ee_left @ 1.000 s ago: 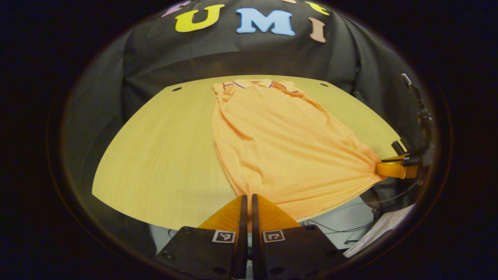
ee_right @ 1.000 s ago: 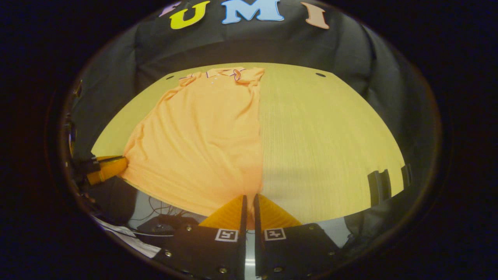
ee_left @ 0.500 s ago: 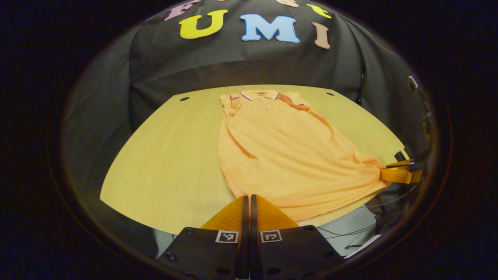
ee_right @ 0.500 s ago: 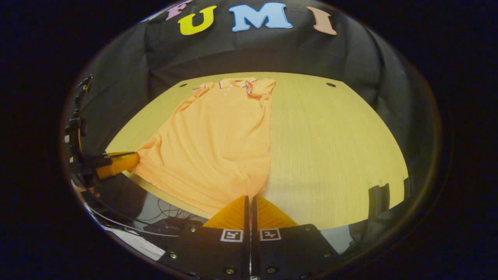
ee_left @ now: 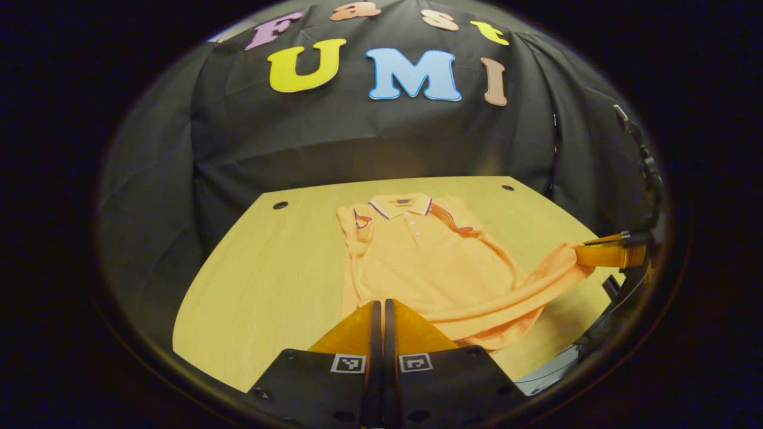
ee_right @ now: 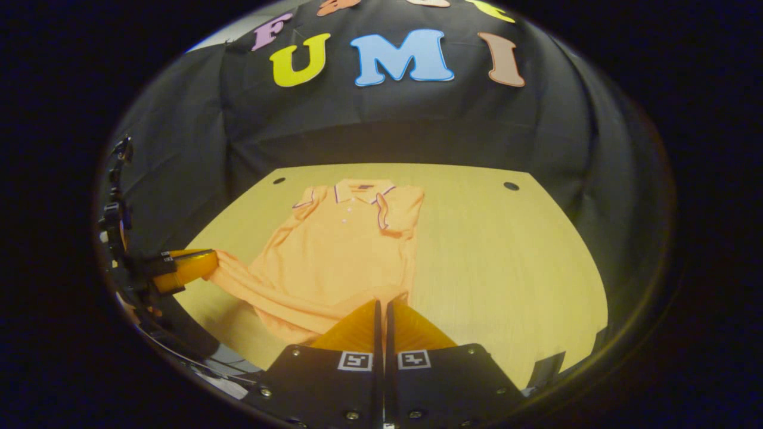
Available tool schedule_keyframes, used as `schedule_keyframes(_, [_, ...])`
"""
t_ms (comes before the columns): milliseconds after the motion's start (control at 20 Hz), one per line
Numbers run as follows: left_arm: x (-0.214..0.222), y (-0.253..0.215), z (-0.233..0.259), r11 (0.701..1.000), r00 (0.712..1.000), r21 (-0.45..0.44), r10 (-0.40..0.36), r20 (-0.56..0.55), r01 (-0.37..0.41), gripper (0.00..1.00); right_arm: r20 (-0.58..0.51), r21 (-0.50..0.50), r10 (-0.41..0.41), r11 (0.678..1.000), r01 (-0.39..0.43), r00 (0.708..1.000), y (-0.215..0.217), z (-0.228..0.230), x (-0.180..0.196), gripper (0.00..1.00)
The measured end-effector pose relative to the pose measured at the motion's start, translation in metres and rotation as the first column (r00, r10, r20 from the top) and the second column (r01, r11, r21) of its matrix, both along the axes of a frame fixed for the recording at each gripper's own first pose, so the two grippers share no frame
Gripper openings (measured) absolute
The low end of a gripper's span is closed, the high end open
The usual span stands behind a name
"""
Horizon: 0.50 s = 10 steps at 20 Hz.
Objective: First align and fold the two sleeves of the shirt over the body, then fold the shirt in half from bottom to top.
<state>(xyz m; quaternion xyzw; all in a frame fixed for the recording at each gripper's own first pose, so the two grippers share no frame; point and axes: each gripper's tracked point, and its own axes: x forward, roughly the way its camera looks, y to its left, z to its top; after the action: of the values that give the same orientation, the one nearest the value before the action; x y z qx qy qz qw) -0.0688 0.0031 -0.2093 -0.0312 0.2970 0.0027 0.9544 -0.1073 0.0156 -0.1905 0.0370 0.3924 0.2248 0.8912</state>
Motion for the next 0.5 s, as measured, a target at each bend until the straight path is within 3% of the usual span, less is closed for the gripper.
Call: schedule_keyframes(500, [0.141,0.029,0.015,1.000,0.999,-0.019,-0.018,0.035,0.019,0.07,0.064,-0.040,-0.042,0.998,0.045,0.997,0.030,0.009,0.135,0.01])
